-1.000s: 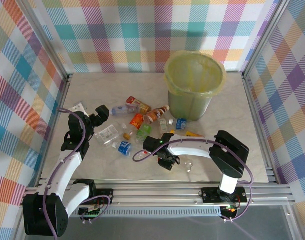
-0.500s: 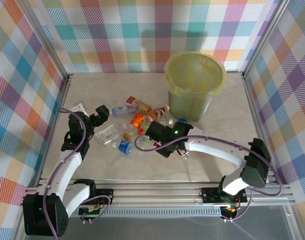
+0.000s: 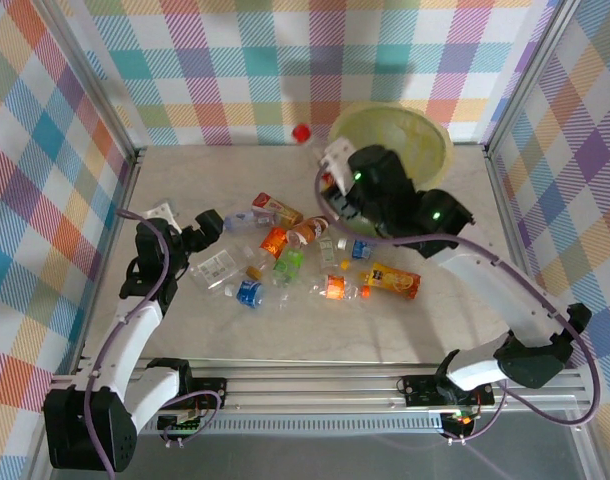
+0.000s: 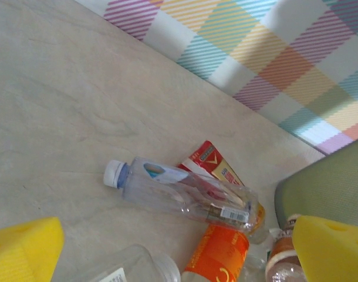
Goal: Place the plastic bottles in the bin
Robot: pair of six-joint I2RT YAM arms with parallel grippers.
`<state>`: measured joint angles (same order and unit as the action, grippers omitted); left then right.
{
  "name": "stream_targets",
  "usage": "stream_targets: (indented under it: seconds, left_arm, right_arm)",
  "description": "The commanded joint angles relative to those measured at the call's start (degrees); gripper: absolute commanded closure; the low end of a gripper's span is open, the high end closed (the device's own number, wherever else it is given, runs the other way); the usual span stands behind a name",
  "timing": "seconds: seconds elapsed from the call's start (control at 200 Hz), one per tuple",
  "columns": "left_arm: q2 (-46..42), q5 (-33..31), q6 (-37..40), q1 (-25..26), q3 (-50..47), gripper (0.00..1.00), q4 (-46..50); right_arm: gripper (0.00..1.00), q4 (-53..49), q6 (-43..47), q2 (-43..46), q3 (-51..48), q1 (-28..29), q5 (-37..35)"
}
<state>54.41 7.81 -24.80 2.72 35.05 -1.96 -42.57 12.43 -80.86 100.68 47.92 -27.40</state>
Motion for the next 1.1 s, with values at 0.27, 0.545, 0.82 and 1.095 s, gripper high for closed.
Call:
stream_targets:
  seconds: [0.27, 0.545, 0.82, 1.095]
  left_arm:
    - [-4.9, 2.08, 1.33, 0.01, 1.32, 0.0, 3.85]
    - [-4.96, 1.8, 0.98, 0.1, 1.78, 0.0, 3.51]
    - [-4.75, 1.24, 1.18, 0.14, 1.78, 0.0, 3.32]
    - [-4.51, 0.72, 1.15, 0.11, 1.6, 0.0, 2.97]
  right_arm:
    - [0.8, 15.0, 1.12, -11.6, 13.62, -18.38, 8.02]
    - [0.8, 8.73, -8.4, -22.26, 18.64, -27.74, 14.49]
    - [0.76, 7.36, -12.87, -22.06, 10.08, -32.8, 20.49]
    - [0.71, 6.86, -12.9, -21.61, 3.73, -34.24, 22.68]
